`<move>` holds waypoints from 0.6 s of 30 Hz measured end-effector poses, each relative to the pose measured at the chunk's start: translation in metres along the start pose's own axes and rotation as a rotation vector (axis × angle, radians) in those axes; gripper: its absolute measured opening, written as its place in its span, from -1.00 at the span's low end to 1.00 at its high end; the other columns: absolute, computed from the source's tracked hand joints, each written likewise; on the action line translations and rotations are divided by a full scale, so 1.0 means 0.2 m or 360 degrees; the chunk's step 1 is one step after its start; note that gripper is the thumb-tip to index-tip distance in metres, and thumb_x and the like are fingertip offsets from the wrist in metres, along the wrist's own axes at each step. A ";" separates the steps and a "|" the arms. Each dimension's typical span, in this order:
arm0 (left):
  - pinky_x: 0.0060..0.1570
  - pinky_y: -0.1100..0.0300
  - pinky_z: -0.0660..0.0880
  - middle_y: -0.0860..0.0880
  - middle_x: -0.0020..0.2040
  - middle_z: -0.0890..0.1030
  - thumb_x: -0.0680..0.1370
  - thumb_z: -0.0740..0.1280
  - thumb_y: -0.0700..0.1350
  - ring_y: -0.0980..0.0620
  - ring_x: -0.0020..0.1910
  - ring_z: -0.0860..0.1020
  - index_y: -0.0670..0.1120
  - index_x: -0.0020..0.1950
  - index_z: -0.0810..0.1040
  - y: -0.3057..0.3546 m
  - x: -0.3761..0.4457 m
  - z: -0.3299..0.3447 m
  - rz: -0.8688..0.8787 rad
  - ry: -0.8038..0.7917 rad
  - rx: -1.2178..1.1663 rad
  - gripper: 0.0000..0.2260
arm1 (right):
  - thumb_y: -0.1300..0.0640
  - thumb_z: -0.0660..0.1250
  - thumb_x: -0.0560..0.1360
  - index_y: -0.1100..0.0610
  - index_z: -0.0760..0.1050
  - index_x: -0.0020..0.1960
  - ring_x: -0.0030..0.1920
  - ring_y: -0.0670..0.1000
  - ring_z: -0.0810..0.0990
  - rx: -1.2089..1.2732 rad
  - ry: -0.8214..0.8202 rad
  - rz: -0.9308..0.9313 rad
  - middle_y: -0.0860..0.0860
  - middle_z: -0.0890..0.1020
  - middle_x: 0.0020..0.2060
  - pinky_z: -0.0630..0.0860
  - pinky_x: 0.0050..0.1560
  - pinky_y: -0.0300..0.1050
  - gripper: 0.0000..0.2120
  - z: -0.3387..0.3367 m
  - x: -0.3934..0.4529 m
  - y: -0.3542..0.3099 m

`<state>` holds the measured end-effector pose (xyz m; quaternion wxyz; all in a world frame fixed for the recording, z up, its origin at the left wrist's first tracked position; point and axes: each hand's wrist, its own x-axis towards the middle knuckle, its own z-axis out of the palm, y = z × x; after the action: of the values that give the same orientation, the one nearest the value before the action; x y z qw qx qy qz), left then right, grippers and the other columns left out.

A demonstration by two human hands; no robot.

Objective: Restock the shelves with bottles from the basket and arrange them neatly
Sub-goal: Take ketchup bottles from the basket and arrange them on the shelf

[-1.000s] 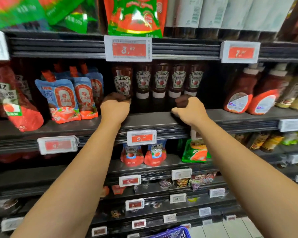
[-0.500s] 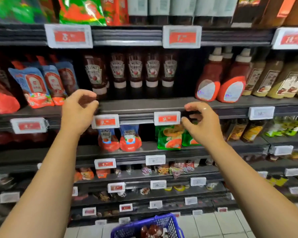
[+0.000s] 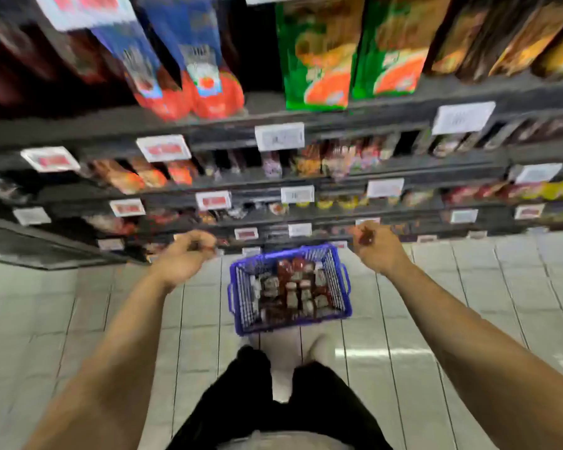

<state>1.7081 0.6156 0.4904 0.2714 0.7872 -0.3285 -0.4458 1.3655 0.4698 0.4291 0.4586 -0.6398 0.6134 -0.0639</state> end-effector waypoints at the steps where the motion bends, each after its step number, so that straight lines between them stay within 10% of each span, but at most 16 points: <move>1: -0.22 0.27 0.40 -0.21 0.05 0.54 0.57 0.31 -0.44 -0.09 -0.02 0.50 -0.29 0.21 0.53 -0.10 0.01 0.06 -0.0196 -0.0113 -0.0008 -0.77 | 0.20 0.41 0.52 0.15 0.58 0.16 0.07 0.16 0.63 -0.0030 -0.0092 0.0146 0.12 0.65 0.02 0.54 0.09 -0.05 -0.79 0.08 -0.01 0.11; 10: 0.08 -0.05 0.51 -0.11 0.09 0.63 0.61 0.37 -0.11 -0.10 0.05 0.62 -0.09 0.20 0.54 -0.88 0.33 0.61 -0.1011 -0.0436 0.0020 -0.82 | 0.21 0.44 0.44 0.03 0.54 -0.10 -0.27 0.10 0.59 0.0096 -0.0379 0.0913 0.07 0.63 -0.25 0.67 -0.08 0.11 -0.88 0.87 0.03 0.86; 18: 0.04 -0.09 0.52 -0.11 -0.05 0.51 0.65 0.30 -0.20 -0.15 -0.06 0.53 -0.10 -0.05 0.49 -1.53 0.75 1.04 -0.1289 -0.0467 -0.0054 -0.91 | 0.11 0.50 0.45 0.06 0.52 0.25 0.15 0.10 0.58 -0.0412 -0.0583 0.0591 0.03 0.59 0.12 0.37 -0.01 -0.22 -0.61 1.43 0.34 1.29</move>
<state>1.6679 0.6680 0.0977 0.0378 0.7763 -0.0209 -0.6289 1.3781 0.6026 0.0610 0.4800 -0.5707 0.6300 0.2165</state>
